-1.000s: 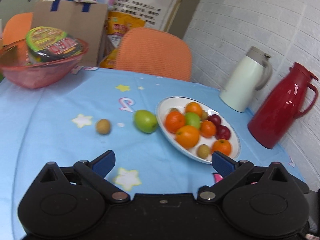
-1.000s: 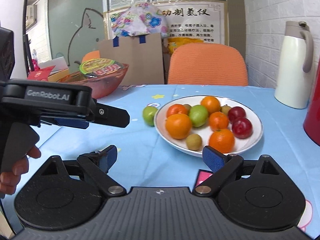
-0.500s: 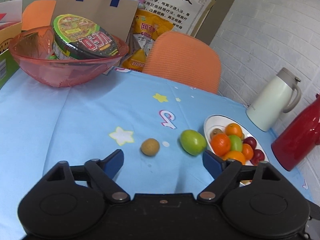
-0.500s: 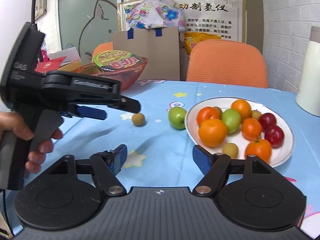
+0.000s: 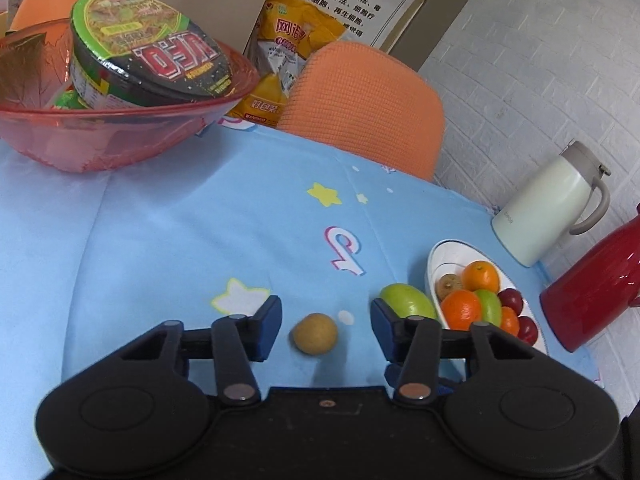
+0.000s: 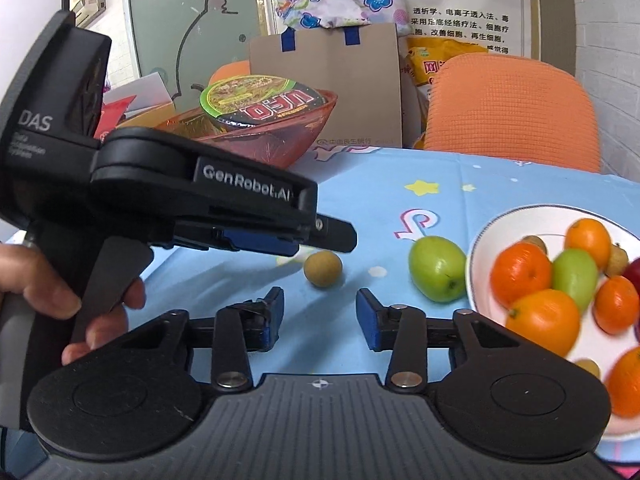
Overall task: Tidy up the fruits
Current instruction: 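Close both tools together on the small brown longan, then carry the held longan with both tools over the plate, then open both tools to drop the longan onto the plate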
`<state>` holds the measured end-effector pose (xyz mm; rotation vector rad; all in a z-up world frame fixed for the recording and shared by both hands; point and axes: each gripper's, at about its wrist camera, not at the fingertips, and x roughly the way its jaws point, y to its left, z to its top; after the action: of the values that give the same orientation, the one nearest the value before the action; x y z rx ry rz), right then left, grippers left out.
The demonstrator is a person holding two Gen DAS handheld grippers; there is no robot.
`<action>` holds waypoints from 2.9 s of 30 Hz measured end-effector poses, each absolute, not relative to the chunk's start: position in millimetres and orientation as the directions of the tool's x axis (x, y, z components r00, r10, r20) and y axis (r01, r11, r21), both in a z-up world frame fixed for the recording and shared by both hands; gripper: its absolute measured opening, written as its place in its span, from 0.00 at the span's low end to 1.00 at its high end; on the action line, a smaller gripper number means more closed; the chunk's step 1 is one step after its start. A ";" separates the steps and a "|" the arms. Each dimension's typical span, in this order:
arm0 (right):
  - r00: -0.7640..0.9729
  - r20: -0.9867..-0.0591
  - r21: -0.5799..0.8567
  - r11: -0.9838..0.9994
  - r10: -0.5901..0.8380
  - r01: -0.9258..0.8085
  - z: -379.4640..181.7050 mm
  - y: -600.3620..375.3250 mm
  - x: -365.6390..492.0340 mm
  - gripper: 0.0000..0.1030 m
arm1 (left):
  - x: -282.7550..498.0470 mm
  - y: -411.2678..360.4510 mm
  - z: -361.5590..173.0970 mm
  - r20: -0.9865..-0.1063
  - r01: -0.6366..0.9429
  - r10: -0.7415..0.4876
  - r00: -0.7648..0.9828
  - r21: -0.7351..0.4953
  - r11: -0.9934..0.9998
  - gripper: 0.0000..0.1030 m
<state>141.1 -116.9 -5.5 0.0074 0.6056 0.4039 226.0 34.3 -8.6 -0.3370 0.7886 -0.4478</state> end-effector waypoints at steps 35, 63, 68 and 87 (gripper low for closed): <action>0.824 -0.474 0.123 0.950 0.310 -0.287 13.5 -139.9 117.6 0.44 | 192.7 -9.0 21.9 -0.569 0.387 -0.572 0.591 -0.422 0.820 0.97; 0.890 -0.419 0.170 0.979 0.179 -0.116 4.6 -247.3 90.8 0.45 | 181.8 -136.7 19.8 -0.562 0.545 -0.671 0.484 -0.406 0.734 0.97; 0.892 -0.418 0.111 0.984 0.171 -0.137 3.7 -243.2 93.5 0.45 | 185.2 -135.2 20.2 -0.560 0.538 -0.663 0.497 -0.400 0.742 0.98; 0.889 -0.419 0.077 0.982 0.187 -0.171 -1.3 -236.8 91.2 0.92 | 183.0 -128.0 20.1 -0.536 0.528 -0.655 0.533 -0.394 0.752 1.00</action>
<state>91.2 -236.8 -1.3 0.0389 0.4390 0.1859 183.0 -128.0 20.1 -0.1929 0.7185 -0.7105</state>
